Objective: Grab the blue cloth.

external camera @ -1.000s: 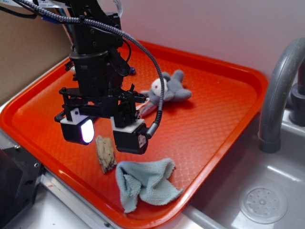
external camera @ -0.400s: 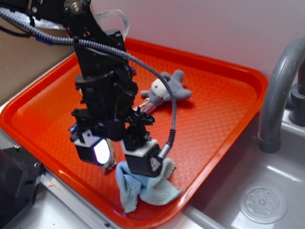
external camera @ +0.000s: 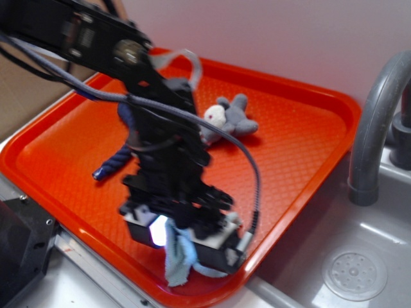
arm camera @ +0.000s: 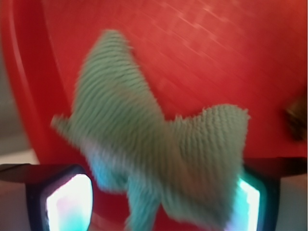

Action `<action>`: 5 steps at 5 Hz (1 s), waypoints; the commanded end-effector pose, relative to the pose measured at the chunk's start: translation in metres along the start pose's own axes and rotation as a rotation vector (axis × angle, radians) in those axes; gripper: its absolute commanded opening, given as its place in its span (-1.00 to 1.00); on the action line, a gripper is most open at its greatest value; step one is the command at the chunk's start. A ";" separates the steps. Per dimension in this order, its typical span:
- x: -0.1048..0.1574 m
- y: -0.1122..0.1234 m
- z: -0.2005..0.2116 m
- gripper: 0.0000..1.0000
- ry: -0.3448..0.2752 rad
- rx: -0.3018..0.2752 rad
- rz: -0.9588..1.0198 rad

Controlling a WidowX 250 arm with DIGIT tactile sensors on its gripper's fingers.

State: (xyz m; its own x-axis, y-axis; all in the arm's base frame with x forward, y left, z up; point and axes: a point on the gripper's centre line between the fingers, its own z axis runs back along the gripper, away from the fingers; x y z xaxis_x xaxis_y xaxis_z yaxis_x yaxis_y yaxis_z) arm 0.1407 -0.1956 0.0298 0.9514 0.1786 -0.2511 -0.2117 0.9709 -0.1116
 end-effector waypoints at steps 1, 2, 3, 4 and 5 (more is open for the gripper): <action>0.016 0.007 0.002 -1.00 -0.072 0.058 0.047; 0.022 0.025 0.024 -1.00 -0.190 0.161 0.055; 0.025 0.065 0.074 -1.00 -0.294 0.211 0.098; 0.018 0.092 0.130 -1.00 -0.349 0.248 0.075; 0.012 0.104 0.176 -1.00 -0.319 0.125 0.023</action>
State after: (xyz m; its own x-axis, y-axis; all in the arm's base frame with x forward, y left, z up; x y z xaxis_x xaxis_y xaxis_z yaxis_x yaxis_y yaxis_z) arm 0.1675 -0.0665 0.1771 0.9772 0.2106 0.0289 -0.2114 0.9769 0.0319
